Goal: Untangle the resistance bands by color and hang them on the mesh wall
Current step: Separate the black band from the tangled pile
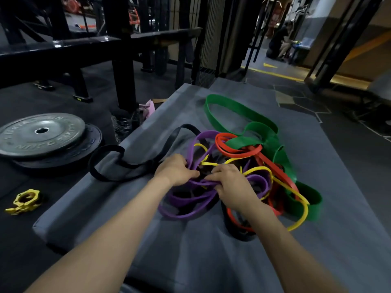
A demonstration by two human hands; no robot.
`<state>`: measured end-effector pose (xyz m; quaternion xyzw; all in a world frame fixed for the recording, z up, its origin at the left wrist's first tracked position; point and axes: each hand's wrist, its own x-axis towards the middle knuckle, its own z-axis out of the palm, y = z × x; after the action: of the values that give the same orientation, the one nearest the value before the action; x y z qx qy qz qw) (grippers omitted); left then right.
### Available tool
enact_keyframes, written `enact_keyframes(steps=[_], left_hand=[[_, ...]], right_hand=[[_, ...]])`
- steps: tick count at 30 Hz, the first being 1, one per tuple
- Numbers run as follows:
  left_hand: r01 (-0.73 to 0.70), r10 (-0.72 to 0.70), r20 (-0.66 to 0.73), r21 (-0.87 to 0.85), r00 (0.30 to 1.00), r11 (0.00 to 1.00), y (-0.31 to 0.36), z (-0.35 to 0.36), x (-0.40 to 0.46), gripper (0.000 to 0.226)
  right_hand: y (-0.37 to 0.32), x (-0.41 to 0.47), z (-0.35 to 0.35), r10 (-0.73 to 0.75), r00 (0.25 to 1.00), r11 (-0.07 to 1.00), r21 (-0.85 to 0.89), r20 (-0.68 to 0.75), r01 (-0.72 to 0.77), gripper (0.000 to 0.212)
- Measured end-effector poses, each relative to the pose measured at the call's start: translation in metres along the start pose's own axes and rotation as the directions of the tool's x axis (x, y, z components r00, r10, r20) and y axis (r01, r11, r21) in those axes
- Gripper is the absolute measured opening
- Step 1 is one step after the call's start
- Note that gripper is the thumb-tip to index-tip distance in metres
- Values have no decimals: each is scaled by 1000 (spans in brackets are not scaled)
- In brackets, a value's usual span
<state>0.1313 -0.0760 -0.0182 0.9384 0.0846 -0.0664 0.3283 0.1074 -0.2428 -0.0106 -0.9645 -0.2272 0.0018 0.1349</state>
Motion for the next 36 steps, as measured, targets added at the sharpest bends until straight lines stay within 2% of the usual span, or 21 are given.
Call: enact_keyframes(steps=[3,7,10,12,15,18,21,23,24,26,27,28,30,33,34,36], left_hand=[[-13,14,-22,9,1000,1000,8,-3,-5,34],[-91,83,-122,-59,989,994,10,-14,-11,39],[-190,171,-151,-121,974,974,15,-16,-19,36],[-233,195,-182,-224,964,946,17,-16,-24,32],[-227,168,-163,-478,972,849,20,-16,-27,29],[-133,122,-61,-642,991,755,26,-14,-36,24],[-31,132,54,-824,990,566,33,-11,-42,24],[50,131,124,-886,984,461,35,-9,-44,28],[90,130,159,-900,979,426,37,-6,-46,37],[131,173,216,-906,961,403,43,-1,-47,55],[139,188,232,-901,954,410,46,1,-48,56],[124,210,243,-880,947,459,50,1,-52,51],[113,187,240,-849,953,517,55,-4,-56,29],[-61,234,139,-728,962,683,53,-7,-52,17],[-74,240,135,-713,961,697,54,-9,-53,18],[-14,204,162,-748,965,663,59,-12,-50,24]], right_hand=[[5,-13,-1,0,998,995,95,-65,7,45],[13,-32,1,88,952,973,230,-294,-19,45],[19,-40,-6,126,938,972,231,-322,-51,46],[22,-46,-13,156,928,971,223,-338,-82,48],[19,-58,-19,81,941,977,215,-328,-9,66],[8,-70,-19,-19,968,973,217,-250,75,96],[-5,-73,-12,-72,980,960,253,-185,119,126],[-12,-73,-8,-68,978,939,318,-199,130,133],[-13,-72,-6,-49,976,928,351,-211,123,134],[-15,-70,-5,-11,966,916,385,-257,113,132],[-16,-68,-5,4,956,911,395,-292,117,129],[-18,-66,-6,26,943,904,411,-331,119,123],[-21,-61,-10,114,909,881,464,-400,94,102],[-16,-51,-23,255,842,785,610,-476,108,39],[-11,-47,-30,280,819,772,625,-500,118,31],[0,-41,-46,287,778,801,585,-559,125,36]])
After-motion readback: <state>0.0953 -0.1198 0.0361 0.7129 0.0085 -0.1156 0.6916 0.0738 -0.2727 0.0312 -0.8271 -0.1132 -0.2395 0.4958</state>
